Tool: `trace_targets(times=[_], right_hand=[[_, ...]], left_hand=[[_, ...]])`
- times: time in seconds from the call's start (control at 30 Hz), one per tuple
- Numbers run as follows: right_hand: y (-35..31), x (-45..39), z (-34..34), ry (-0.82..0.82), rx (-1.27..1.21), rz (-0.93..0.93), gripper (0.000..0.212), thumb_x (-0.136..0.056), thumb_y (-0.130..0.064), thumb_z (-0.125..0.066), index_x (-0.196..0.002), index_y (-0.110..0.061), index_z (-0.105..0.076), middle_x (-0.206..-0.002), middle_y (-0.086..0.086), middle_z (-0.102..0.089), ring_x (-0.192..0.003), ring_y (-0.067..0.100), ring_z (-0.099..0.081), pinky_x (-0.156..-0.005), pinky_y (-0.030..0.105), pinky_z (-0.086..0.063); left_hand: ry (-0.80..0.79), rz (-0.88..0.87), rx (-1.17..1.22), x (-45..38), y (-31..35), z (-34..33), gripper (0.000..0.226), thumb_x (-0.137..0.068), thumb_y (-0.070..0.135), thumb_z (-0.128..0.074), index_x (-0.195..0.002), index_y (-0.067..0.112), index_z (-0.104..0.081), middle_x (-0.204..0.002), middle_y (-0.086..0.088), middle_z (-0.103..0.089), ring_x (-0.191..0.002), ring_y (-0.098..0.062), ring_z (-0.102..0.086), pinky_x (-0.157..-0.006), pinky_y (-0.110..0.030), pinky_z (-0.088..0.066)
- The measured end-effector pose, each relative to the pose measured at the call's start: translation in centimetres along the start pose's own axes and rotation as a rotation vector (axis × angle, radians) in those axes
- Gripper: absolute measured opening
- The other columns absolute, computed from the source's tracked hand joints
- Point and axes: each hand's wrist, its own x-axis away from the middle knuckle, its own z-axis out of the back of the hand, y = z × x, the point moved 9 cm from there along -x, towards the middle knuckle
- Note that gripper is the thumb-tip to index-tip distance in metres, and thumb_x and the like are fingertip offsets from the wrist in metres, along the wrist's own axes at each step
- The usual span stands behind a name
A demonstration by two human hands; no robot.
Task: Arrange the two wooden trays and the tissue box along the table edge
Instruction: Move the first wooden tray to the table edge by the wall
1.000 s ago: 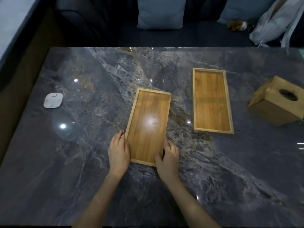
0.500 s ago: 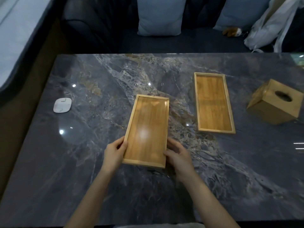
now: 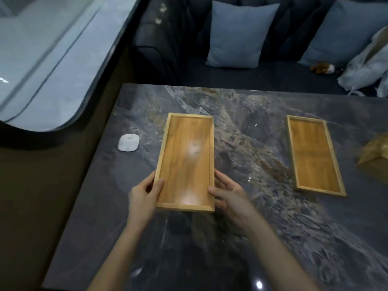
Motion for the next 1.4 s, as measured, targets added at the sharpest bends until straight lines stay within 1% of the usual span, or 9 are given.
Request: trace_targets(times=[0.1, 0.27, 0.5, 0.63, 0.8, 0.97, 1.03, 1.23, 1.4], right_hand=[[0.3, -2.1, -3.7, -0.033, 0.056, 0.013, 0.062, -0.077, 0.011, -0.058, -0.133, -0.012, -0.043, -0.113, -0.005, -0.063, -0.089, 0.005, -0.068, -0.062, 0.025, -0.058], [2.4, -5.2, -9.8, -0.101, 0.221, -0.053, 0.062, -0.08, -0.001, -0.062, -0.136, -0.018, -0.039, -0.128, 0.0, -0.057, -0.098, 0.008, -0.062, -0.066, 0.023, -0.056], [6.3, -9.6, -14.8, -0.053, 0.255, -0.125, 0.069, -0.079, 0.001, -0.064, -0.14, -0.013, -0.033, -0.139, 0.007, -0.049, -0.11, 0.02, -0.058, -0.068, 0.026, -0.057], [7.8, -10.8, -16.3, -0.059, 0.276, -0.133, 0.065, -0.082, 0.002, -0.06, -0.139, -0.013, -0.034, -0.135, 0.007, -0.053, -0.103, 0.016, -0.061, -0.074, 0.031, -0.058], [9.1, -11.4, -17.0, -0.031, 0.328, -0.118, 0.06, -0.083, 0.004, -0.056, -0.137, -0.015, -0.038, -0.129, 0.005, -0.057, -0.101, 0.014, -0.062, -0.079, 0.032, -0.057], [8.4, -11.0, -18.1, 0.017, 0.733, 0.068, 0.053, -0.081, -0.01, -0.055, -0.132, -0.024, -0.047, -0.12, -0.003, -0.061, -0.107, 0.01, -0.058, -0.097, 0.033, -0.048], [8.6, -11.2, -18.8, 0.02, 0.907, 0.106, 0.051, -0.08, -0.02, -0.055, -0.129, -0.029, -0.047, -0.12, -0.002, -0.057, -0.108, 0.011, -0.055, -0.099, 0.037, -0.047], [8.6, -11.0, -19.7, 0.077, 1.019, 0.193, 0.052, -0.085, -0.009, -0.053, -0.133, -0.026, -0.041, -0.104, 0.001, -0.042, -0.076, 0.004, -0.045, -0.07, 0.001, -0.037], [8.8, -10.7, -20.0, 0.102, 0.99, 0.227, 0.044, -0.085, -0.006, -0.052, -0.124, -0.024, -0.048, -0.092, -0.003, -0.039, -0.068, 0.004, -0.043, -0.066, -0.001, -0.037]], left_hand=[[0.07, -0.006, -0.006, -0.9, -1.2, 3.4, 0.033, -0.088, 0.022, -0.055, -0.121, 0.018, -0.057, -0.099, 0.012, -0.064, -0.085, -0.002, -0.058, -0.066, 0.002, -0.042], [0.134, 0.046, -0.004, -2.9, -4.7, 8.6, 0.038, -0.089, 0.02, -0.053, -0.126, 0.011, -0.052, -0.109, 0.004, -0.06, -0.098, -0.011, -0.057, -0.085, -0.026, -0.045], [0.115, 0.141, -0.003, -5.1, -9.7, 12.1, 0.039, -0.092, 0.018, -0.047, -0.128, 0.005, -0.048, -0.123, -0.008, -0.058, -0.098, -0.008, -0.05, -0.072, -0.009, -0.039], [0.101, 0.219, -0.005, -5.9, -12.5, 13.1, 0.041, -0.092, 0.019, -0.047, -0.129, 0.001, -0.046, -0.132, -0.016, -0.054, -0.115, -0.018, -0.051, -0.092, -0.023, -0.037], [0.102, 0.234, -0.016, -6.5, -13.8, 13.8, 0.04, -0.092, 0.017, -0.048, -0.127, 0.0, -0.047, -0.13, -0.017, -0.056, -0.115, -0.017, -0.051, -0.093, -0.023, -0.036], [0.099, 0.206, -0.114, -7.0, -14.3, 14.0, 0.035, -0.092, 0.014, -0.048, -0.123, -0.003, -0.051, -0.118, -0.023, -0.062, -0.093, -0.009, -0.048, -0.075, -0.015, -0.04], [0.097, 0.218, -0.147, -7.3, -14.9, 14.1, 0.035, -0.092, 0.014, -0.047, -0.123, -0.003, -0.051, -0.12, -0.022, -0.061, -0.099, -0.013, -0.052, -0.082, -0.021, -0.04], [0.106, 0.213, -0.288, -8.2, -15.2, 14.5, 0.035, -0.093, 0.012, -0.044, -0.125, -0.003, -0.049, -0.125, -0.02, -0.054, -0.099, -0.016, -0.052, -0.085, -0.021, -0.038], [0.016, 0.232, -0.55, -8.6, -15.4, 14.2, 0.028, -0.094, 0.009, -0.038, -0.11, 0.0, -0.059, -0.107, -0.017, -0.059, -0.082, -0.023, -0.06, -0.073, -0.034, -0.054]])
